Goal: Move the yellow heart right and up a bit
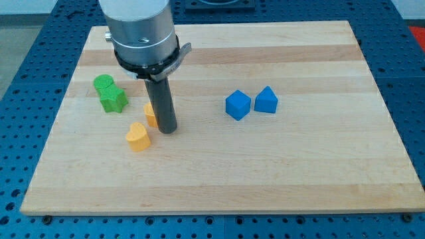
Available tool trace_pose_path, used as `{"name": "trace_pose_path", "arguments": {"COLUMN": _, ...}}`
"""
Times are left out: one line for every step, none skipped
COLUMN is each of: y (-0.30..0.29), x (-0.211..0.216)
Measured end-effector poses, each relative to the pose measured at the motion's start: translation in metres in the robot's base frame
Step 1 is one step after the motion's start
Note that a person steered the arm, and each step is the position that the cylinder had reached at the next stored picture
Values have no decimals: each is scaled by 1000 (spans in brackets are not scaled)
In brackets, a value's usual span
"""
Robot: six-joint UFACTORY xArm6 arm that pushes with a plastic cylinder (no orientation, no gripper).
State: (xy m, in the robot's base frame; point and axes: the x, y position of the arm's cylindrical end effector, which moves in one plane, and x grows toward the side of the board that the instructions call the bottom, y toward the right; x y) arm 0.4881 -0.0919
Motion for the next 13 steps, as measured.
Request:
{"name": "trace_pose_path", "arguments": {"y": 2, "x": 43}}
{"name": "trace_pose_path", "arguments": {"y": -21, "x": 61}}
{"name": "trace_pose_path", "arguments": {"y": -88, "x": 49}}
{"name": "trace_pose_path", "arguments": {"y": -103, "x": 19}}
{"name": "trace_pose_path", "arguments": {"y": -63, "x": 18}}
{"name": "trace_pose_path", "arguments": {"y": -50, "x": 21}}
{"name": "trace_pose_path", "arguments": {"y": -50, "x": 26}}
{"name": "trace_pose_path", "arguments": {"y": -42, "x": 27}}
{"name": "trace_pose_path", "arguments": {"y": -15, "x": 24}}
{"name": "trace_pose_path", "arguments": {"y": 7, "x": 6}}
{"name": "trace_pose_path", "arguments": {"y": 11, "x": -16}}
{"name": "trace_pose_path", "arguments": {"y": 0, "x": -1}}
{"name": "trace_pose_path", "arguments": {"y": -11, "x": 32}}
